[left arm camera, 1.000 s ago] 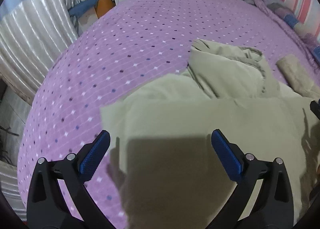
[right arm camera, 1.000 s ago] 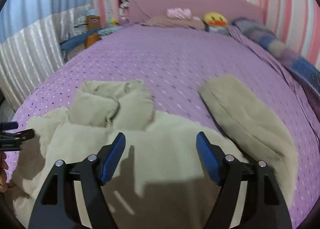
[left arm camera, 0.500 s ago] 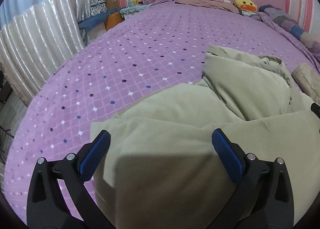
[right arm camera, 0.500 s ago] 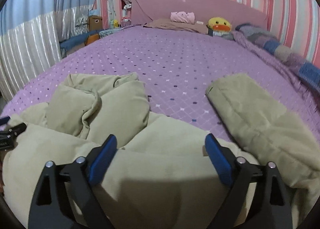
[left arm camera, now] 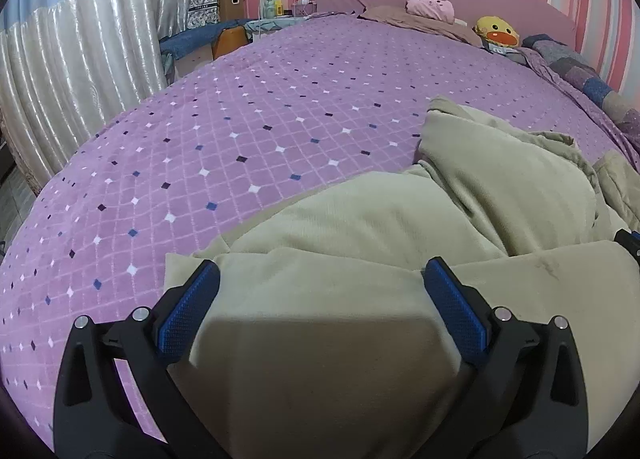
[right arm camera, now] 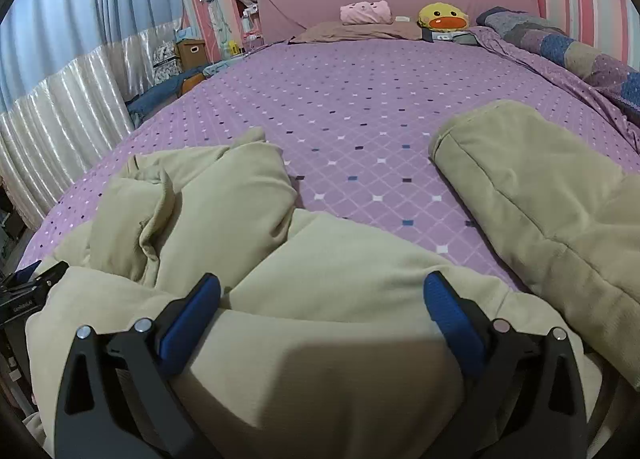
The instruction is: Fold large clothes
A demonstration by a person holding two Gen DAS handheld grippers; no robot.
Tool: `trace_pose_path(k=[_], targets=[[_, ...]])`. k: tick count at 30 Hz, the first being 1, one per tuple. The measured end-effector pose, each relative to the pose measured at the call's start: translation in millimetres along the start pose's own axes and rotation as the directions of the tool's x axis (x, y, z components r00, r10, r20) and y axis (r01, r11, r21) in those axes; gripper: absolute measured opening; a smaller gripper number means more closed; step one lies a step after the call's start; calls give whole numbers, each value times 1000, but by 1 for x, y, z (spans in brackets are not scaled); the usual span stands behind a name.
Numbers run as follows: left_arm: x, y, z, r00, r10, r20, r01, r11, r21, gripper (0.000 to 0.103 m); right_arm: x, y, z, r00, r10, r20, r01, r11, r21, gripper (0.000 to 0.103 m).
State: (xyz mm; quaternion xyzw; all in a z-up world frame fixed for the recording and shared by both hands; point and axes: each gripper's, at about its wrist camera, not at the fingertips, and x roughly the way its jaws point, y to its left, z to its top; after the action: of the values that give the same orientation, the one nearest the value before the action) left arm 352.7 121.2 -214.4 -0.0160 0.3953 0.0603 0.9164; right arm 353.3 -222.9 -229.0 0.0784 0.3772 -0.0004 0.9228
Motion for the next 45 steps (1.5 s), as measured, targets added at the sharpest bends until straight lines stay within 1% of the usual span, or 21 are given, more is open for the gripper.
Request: trace_pose_path(k=[5,6,7,9,11,14,17,20,21,22,23,24,25,26,27,29,31,34,38,42,45], targets=[[-3,-3,5,999,32,-41,-31,999,30,100,-3,4,17,995,-13,-98,10,1000,-25,101],[-6,-3,6,998,34,-47,-32,999,33,100,-10,5,22,995,-28,-94,24,999,-44,101],[-9,-3,8,998,35,-57,-33,999,32,100,-21,6,30,994,-90,-55,85,993,-84,101],[-15,-3,12,997,30,-75,-28,999,25,100,-35,4,43,985,-170,-5,168,976,-136,101],[-18,-6,17,995,29,-96,-26,999,27,100,-34,-8,57,966,-258,-9,253,951,-180,101],[-14,-15,24,987,56,-149,-48,997,53,100,-17,-35,68,926,-365,-97,340,917,-209,101],[-8,-29,32,978,89,-189,-70,992,102,100,0,-55,72,906,-384,-178,350,917,-193,101],[-3,-40,37,976,96,-196,-66,986,154,100,23,-75,68,873,-415,-258,378,908,-180,101],[-2,-42,36,976,100,-193,-67,984,167,100,28,-81,66,870,-408,-277,375,912,-166,100],[-1,-43,36,976,102,-190,-68,982,178,100,32,-88,64,871,-395,-293,368,919,-144,94],[0,-43,34,978,99,-185,-64,981,185,100,36,-98,61,869,-382,-313,367,924,-110,81],[0,-43,33,979,95,-181,-61,981,185,100,39,-107,59,868,-371,-329,368,927,-74,74],[-1,-42,32,980,89,-179,-56,982,183,100,39,-112,57,873,-356,-332,362,931,-46,64],[-1,-42,33,980,86,-181,-52,982,181,100,37,-119,58,886,-323,-332,343,939,2,53],[-1,-42,33,979,83,-184,-49,982,180,100,34,-123,59,895,-301,-329,328,944,27,47],[-3,-40,31,978,82,-192,-47,982,180,100,27,-127,62,913,-251,-320,288,955,73,22],[-8,-40,31,977,72,-200,-36,983,180,100,12,-130,66,935,-214,-282,254,961,112,17],[-20,-37,31,979,50,-198,-13,984,180,100,-19,-122,78,965,-172,-200,200,971,130,15],[-45,-35,28,980,29,-196,8,982,188,100,-70,-103,83,994,-48,-101,63,986,155,15],[-71,-31,22,985,32,-168,3,979,202,100,-110,-52,78,995,86,-50,-82,993,84,15],[-86,-24,16,987,61,-151,-30,979,203,100,-134,-13,71,978,209,2,-209,977,45,15]])
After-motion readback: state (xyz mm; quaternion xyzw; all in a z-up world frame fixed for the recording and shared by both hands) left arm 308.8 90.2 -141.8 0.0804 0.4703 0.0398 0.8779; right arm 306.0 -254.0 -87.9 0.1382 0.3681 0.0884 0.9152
